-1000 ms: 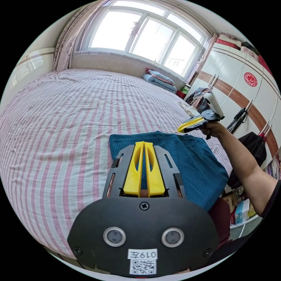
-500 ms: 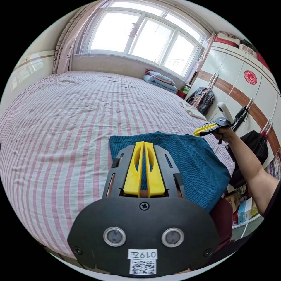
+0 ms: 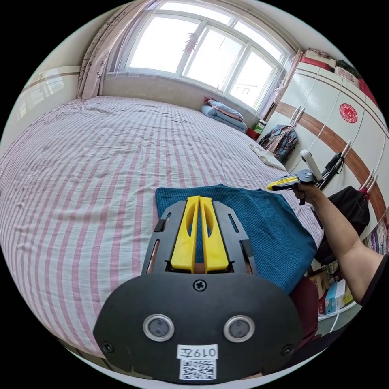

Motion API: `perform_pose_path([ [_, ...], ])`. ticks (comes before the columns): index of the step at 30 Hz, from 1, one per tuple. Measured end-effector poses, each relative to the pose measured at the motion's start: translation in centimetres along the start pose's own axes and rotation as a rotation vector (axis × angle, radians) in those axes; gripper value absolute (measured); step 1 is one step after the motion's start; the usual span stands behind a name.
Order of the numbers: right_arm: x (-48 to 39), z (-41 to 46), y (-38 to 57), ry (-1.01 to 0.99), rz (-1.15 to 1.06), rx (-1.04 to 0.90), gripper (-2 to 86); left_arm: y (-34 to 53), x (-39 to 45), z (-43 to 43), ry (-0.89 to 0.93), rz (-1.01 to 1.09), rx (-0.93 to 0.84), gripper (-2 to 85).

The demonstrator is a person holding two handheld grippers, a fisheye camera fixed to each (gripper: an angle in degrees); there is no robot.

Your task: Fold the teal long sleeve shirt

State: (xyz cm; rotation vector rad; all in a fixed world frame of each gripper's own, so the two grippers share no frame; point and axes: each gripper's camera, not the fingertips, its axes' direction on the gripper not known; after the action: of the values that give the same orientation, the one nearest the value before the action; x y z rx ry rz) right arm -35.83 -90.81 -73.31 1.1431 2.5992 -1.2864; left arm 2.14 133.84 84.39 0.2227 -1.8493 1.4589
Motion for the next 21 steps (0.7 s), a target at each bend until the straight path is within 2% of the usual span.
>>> perform_pose_path([
  [3, -0.2, -1.4, 0.0, -0.018, 0.059, 0.101, -0.8, 0.1, -0.7, -0.3, 0.009, -0.019, 0.010, 1.2],
  [7, -5.7, -3.6, -4.0, -0.119, -0.093, 0.255, -0.9, 0.3, -1.2, -0.6, 0.011, -0.024, 0.013, 1.2],
  [11, -12.1, -2.7, -9.5, -0.147, -0.287, 0.214, -0.7, 0.4, -1.7, -0.8, 0.014, -0.033, 0.013, 1.2],
  [13, -15.5, -1.1, -12.6, -0.103, -0.390, 0.132, 0.0, 0.5, -2.0, -0.9, 0.019, -0.039, 0.015, 1.2],
  [16, -17.8, 0.8, -15.4, -0.087, -0.450, 0.046, 2.9, 0.6, -2.5, -1.2, 0.021, -0.047, 0.024, 1.2],
  [21, -18.5, 1.7, -17.7, -0.123, -0.442, 0.026, 4.2, 0.7, -3.1, -1.5, 0.031, -0.052, 0.032, 1.1],
])
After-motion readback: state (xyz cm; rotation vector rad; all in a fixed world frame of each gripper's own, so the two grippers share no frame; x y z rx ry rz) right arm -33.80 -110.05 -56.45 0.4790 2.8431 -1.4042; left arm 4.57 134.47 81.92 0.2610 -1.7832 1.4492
